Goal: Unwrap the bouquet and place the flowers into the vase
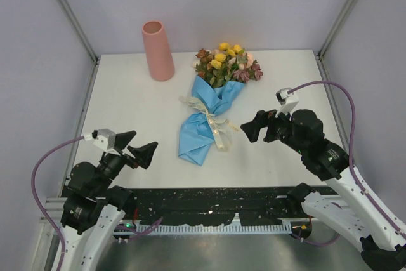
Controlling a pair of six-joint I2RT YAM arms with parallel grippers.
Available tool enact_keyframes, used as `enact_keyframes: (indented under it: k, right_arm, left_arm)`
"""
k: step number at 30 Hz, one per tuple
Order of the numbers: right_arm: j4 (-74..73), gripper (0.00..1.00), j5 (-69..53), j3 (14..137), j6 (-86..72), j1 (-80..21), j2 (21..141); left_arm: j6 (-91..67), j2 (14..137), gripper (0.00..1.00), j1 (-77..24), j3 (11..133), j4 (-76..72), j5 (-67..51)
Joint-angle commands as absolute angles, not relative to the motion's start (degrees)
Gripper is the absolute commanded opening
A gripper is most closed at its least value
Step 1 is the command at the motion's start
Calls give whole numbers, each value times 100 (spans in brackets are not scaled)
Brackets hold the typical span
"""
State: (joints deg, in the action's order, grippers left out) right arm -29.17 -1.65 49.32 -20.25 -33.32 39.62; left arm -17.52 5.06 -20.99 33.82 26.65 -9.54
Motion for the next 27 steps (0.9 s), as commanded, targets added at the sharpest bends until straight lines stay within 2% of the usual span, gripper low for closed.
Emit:
enact_keyframes:
  k: [1,20,23,25,26,27]
  right_arm:
    - [-2795,95,-9,5115,-2127,-3357,3937]
    - [-2751,95,202,4667,-2329,-3357,4069]
    - [-2436,98,-147,4265,-2425,-3357,4017]
    - [-1665,100,-587,3888,-2513,-3357,3999]
    - [-1487,93,-641,3780,-2575,-3357,4060]
    - [-1155,90,-720,3570,-2680,-3357,4095]
  left_arm:
    - [-1591,387,99,-2109,3498,2575,-940]
    - [-1573,483,100,-2109,3481,2602,-896]
    - [-1687,597,99,-2109,3524,2584,-923]
    - [-1932,755,98,-2109,3533,2593,-932]
    - [-2064,843,98,-2109,3542,2610,-975]
    - [-2222,931,97,-2109,3516,2619,-1054]
